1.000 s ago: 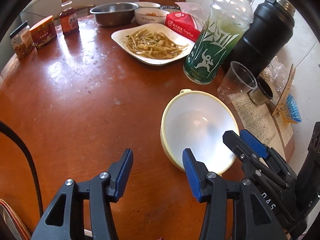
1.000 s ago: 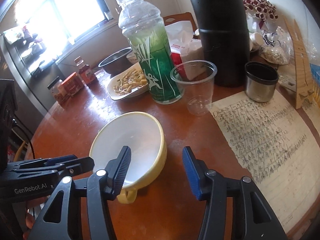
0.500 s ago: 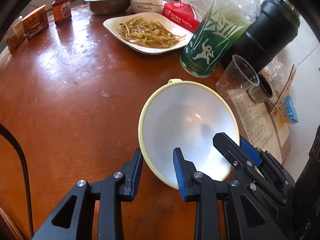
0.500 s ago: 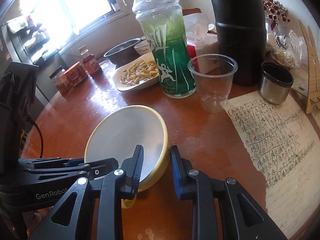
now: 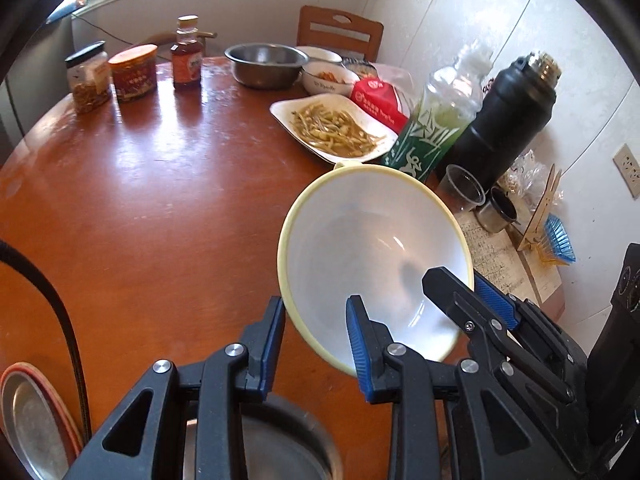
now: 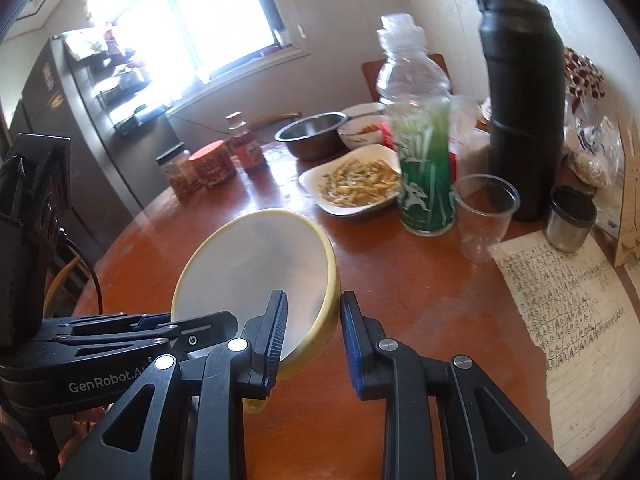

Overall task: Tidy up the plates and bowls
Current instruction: 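Lift the cream bowl with the left tool and lower it onto the stack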

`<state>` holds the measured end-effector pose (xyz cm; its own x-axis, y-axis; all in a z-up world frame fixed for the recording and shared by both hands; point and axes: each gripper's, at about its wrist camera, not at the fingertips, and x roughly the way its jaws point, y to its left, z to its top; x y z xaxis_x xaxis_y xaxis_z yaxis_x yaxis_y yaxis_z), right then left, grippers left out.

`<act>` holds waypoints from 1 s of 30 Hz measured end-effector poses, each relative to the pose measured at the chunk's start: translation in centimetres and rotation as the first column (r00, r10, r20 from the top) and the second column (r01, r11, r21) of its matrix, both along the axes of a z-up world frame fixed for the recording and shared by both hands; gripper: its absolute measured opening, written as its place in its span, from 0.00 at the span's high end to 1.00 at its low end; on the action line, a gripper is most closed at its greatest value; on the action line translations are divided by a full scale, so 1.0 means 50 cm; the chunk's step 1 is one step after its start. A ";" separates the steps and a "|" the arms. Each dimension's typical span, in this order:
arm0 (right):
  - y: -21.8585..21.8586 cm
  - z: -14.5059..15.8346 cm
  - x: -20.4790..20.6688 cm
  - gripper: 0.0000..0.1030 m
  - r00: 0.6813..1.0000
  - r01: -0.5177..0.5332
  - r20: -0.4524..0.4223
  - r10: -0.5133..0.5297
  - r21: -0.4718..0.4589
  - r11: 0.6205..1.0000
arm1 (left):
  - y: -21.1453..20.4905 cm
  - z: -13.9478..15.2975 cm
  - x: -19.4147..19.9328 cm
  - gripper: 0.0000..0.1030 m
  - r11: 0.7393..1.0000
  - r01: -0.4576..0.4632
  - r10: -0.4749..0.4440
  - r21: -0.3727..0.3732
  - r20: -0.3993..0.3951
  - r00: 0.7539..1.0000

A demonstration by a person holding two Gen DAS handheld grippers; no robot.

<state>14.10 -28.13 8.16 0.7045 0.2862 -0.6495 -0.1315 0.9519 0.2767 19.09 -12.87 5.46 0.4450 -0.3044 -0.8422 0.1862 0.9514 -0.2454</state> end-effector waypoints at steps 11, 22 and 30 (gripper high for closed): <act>0.143 0.018 -0.088 0.72 0.991 -0.131 0.034 0.131 -0.004 0.991 | 0.143 0.027 -0.131 0.69 0.996 -0.085 0.085 0.001 0.063 0.994; 0.213 -0.029 -0.155 0.72 0.981 -0.195 0.008 0.195 -0.039 0.980 | 0.199 -0.009 -0.211 0.69 0.995 -0.099 0.097 0.024 0.082 0.992; 0.223 -0.050 -0.176 0.71 0.979 -0.203 0.005 0.205 -0.111 0.973 | 0.196 -0.029 -0.229 0.69 0.997 -0.072 0.069 0.028 0.086 0.994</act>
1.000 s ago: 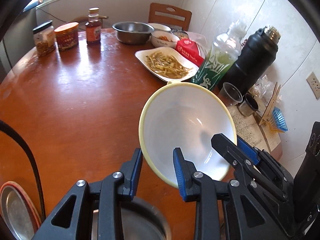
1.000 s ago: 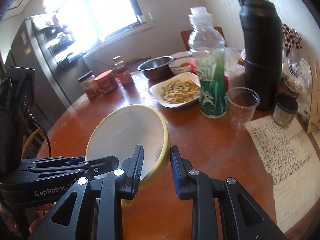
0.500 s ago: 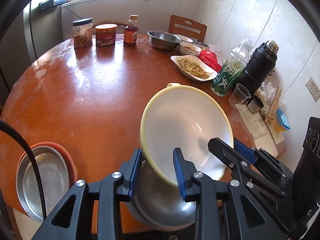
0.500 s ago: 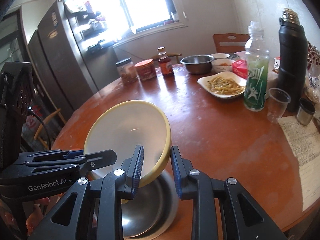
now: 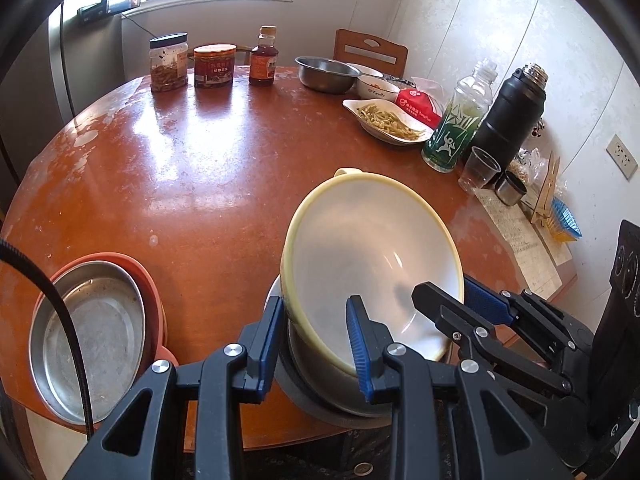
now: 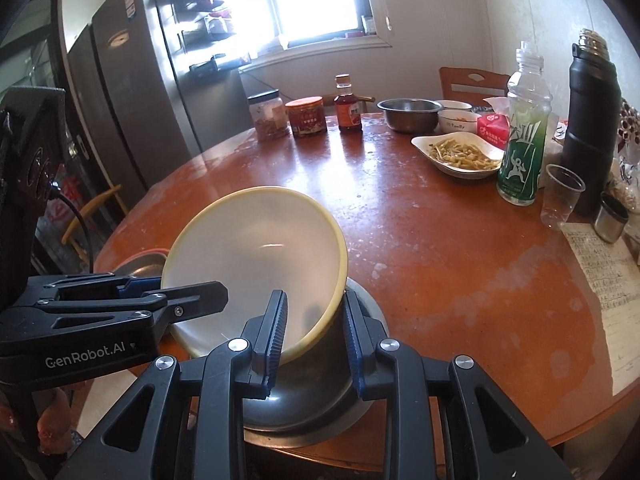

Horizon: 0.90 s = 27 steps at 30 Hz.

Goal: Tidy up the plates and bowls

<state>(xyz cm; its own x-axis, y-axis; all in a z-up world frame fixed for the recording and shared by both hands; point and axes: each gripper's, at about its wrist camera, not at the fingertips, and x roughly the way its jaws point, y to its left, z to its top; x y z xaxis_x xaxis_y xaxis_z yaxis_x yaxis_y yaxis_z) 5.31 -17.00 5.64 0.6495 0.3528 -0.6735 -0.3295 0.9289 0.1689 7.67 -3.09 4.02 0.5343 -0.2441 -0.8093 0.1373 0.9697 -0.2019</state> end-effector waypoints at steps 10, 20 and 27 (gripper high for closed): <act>0.003 -0.015 -0.012 0.71 1.000 -0.017 0.018 0.018 -0.075 0.997 | -0.014 -0.017 -0.010 0.69 0.999 0.022 -0.022 0.032 -0.001 1.000; -0.020 -0.013 -0.012 0.69 1.000 -0.003 0.011 0.004 -0.063 0.998 | -0.014 -0.012 -0.018 0.68 0.999 0.028 -0.028 0.046 0.009 1.000; -0.032 -0.004 -0.012 0.62 1.000 0.010 0.010 -0.010 -0.034 0.999 | -0.005 0.004 -0.030 0.65 0.999 0.014 -0.016 0.052 0.035 0.999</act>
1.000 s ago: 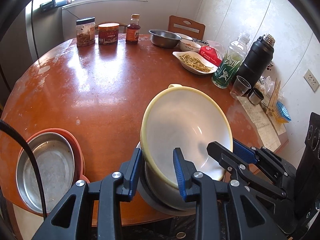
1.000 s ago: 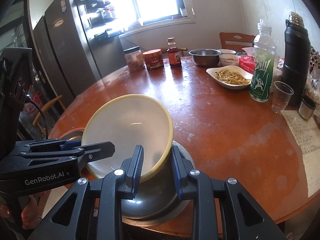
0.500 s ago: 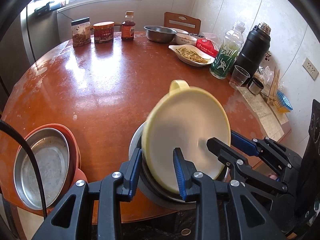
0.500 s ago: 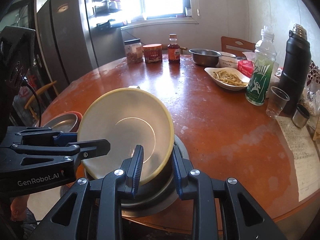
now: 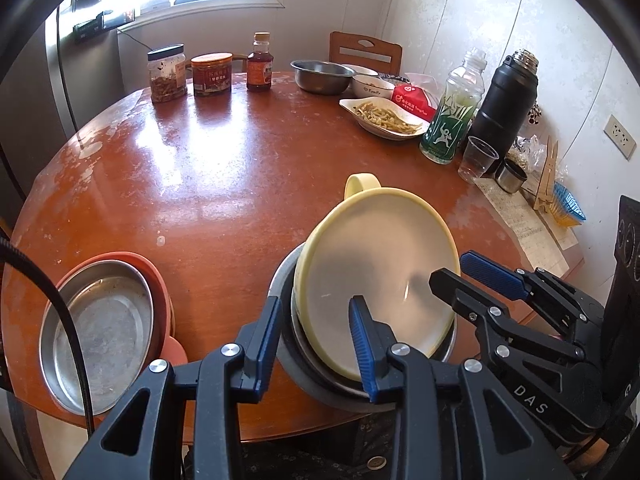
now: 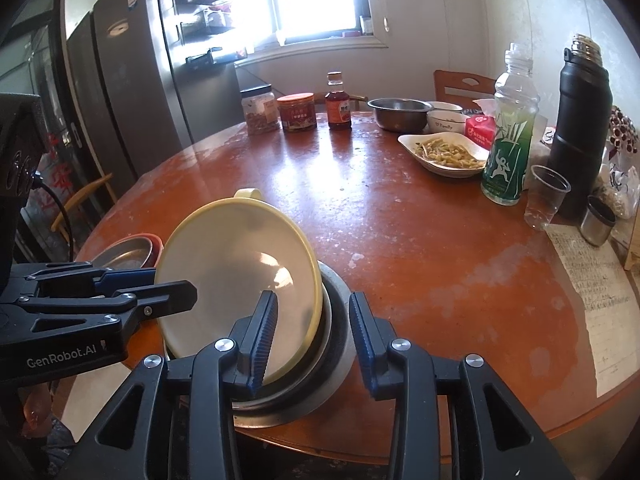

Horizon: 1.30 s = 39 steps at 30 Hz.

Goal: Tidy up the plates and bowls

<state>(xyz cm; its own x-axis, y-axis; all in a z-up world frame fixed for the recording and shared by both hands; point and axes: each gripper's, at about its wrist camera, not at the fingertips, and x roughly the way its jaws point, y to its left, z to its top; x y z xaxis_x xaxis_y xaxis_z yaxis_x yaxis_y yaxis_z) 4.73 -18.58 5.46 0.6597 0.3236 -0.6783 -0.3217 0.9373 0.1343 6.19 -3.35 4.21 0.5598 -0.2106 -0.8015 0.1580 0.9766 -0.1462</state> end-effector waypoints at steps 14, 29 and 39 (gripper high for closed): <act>-0.019 0.013 -0.007 0.35 1.000 0.022 -0.008 -0.021 0.044 0.999 | 0.039 0.014 -0.019 0.52 0.999 -0.051 0.051 -0.014 0.011 0.999; -0.047 -0.042 0.012 0.30 0.990 0.057 -0.137 -0.039 0.124 0.991 | 0.049 -0.039 -0.007 0.42 0.994 -0.068 0.060 -0.083 -0.087 0.994; -0.046 -0.092 0.046 0.32 0.972 0.073 -0.234 -0.026 0.197 0.978 | 0.046 -0.090 0.034 0.37 0.986 -0.085 0.058 -0.141 -0.181 0.982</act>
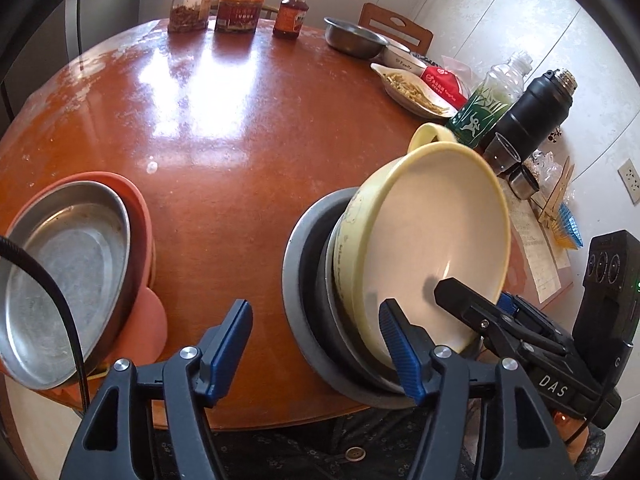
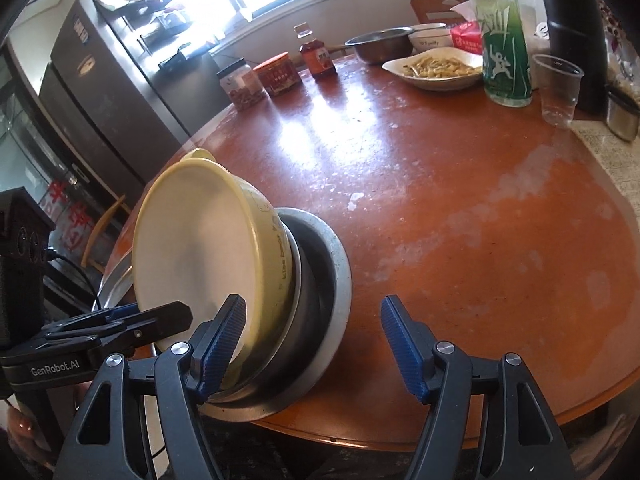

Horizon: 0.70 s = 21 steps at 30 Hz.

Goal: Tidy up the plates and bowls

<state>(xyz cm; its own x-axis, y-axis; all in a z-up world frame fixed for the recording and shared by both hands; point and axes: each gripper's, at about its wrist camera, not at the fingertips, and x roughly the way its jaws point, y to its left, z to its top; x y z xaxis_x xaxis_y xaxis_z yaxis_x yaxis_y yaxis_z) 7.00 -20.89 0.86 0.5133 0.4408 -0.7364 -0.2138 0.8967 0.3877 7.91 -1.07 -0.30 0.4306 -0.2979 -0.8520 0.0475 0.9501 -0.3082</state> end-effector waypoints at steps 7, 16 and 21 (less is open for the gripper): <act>0.019 0.004 0.009 0.51 0.999 -0.031 0.018 0.031 -0.022 0.999 | -0.026 -0.027 0.022 0.38 0.999 0.040 -0.040 -0.011 -0.045 0.998; 0.017 0.007 0.024 0.57 1.000 -0.006 0.007 0.007 -0.042 0.999 | -0.041 -0.018 0.036 0.43 0.998 0.055 -0.055 -0.006 -0.043 0.998; 0.026 0.033 0.031 0.57 1.000 -0.009 0.021 0.010 -0.022 1.000 | -0.021 0.018 0.033 0.43 0.999 0.038 -0.038 -0.007 -0.004 0.999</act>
